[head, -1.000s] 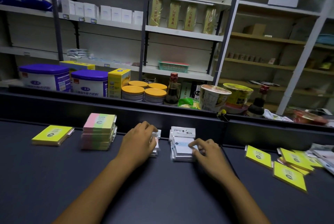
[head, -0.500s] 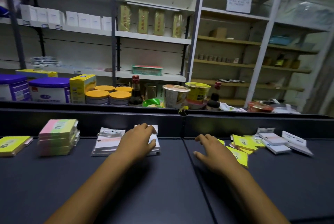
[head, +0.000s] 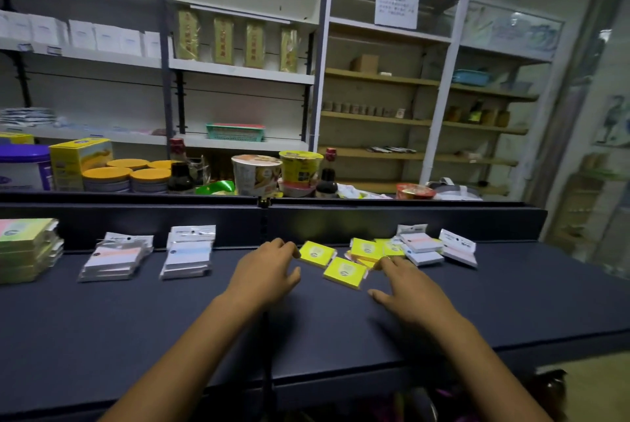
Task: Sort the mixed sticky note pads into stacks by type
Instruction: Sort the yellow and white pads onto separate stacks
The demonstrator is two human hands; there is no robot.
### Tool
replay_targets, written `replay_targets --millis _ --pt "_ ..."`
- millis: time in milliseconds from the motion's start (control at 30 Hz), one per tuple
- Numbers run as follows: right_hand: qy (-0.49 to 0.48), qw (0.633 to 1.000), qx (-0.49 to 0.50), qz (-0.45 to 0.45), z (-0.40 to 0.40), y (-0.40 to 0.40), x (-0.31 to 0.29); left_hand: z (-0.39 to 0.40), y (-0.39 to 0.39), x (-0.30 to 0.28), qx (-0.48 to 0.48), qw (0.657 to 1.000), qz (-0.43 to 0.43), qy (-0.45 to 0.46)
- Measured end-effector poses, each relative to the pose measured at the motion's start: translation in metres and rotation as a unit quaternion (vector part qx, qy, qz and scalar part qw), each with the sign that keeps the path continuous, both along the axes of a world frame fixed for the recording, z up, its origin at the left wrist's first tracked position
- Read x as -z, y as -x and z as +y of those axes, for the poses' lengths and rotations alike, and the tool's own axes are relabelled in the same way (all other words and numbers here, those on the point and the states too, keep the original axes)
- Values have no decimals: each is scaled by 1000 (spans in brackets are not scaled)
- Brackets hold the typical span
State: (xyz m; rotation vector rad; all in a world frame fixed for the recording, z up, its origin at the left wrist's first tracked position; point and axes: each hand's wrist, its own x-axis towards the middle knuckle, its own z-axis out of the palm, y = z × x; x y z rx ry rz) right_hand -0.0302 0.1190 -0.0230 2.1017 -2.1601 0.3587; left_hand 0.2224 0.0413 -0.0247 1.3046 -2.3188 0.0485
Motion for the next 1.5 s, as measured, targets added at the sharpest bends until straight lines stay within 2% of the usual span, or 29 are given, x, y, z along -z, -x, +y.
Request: replay_targets --millis 267,733,1133,1500 --pt "-1 999 11 -30 3 54 7 6 61 3 3 1000 4 -13" --pt "5 999 30 -40 -71 108 15 -78 135 15 -6 997 23 -67" --pt "32 996 -35 -71 -120 143 24 -106 195 44 -127 989 15 -78" --pt "64 984 -109 -129 -149 153 28 -103 187 44 -159 948 235 -142"
